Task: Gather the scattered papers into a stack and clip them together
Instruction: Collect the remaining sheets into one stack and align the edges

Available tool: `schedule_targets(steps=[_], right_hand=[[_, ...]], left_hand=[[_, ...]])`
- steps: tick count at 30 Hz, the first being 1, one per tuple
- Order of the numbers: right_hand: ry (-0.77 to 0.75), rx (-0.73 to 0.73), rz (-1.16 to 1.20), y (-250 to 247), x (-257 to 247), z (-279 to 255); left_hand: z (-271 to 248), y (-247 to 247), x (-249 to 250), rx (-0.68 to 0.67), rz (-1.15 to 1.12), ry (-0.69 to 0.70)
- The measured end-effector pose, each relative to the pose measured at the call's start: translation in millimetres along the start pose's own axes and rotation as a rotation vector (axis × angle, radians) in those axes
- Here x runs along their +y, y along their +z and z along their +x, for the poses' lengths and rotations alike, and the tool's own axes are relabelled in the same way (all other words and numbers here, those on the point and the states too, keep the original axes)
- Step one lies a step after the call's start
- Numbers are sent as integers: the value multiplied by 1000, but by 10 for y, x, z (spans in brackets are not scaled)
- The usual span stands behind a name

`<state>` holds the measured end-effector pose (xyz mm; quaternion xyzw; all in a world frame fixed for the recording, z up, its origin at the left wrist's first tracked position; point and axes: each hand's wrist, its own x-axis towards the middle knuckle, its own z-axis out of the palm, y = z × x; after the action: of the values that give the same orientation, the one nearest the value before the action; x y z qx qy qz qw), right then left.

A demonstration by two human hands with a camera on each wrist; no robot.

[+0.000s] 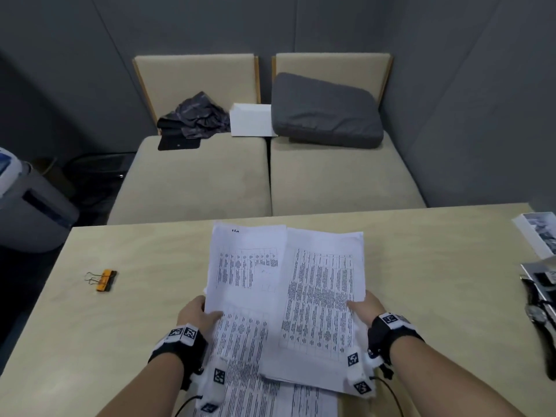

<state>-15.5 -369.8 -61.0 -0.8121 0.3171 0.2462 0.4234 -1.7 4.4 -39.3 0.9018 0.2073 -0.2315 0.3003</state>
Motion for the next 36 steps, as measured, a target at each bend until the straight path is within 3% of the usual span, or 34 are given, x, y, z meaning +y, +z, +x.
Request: schedule_targets(steps=[8,14,17,21,26,31,33,36], right_hand=[[-8,-16,26,-23,-57,-124],[-9,-12,20,-34,-79,-173],[-10,-22,41,-36,-71,-182],[33,-24,129,-72,-81,-211],[144,-69,416,-101,-83,-201],[226,-143,665,-101,163,61],[241,-180,661,-136,130,18],[237,-235,542,-169,42,-46]], left_hand=[[8,-486,72,328,-29,197],[-81,-1119,532,639,-251,313],[-21,-1287,782,692,-316,336],[41,-1160,1037,608,-464,365],[105,-537,1125,442,-476,317],[98,76,1086,254,-389,170],[138,278,1007,63,-300,75],[107,463,882,-294,-352,-15]])
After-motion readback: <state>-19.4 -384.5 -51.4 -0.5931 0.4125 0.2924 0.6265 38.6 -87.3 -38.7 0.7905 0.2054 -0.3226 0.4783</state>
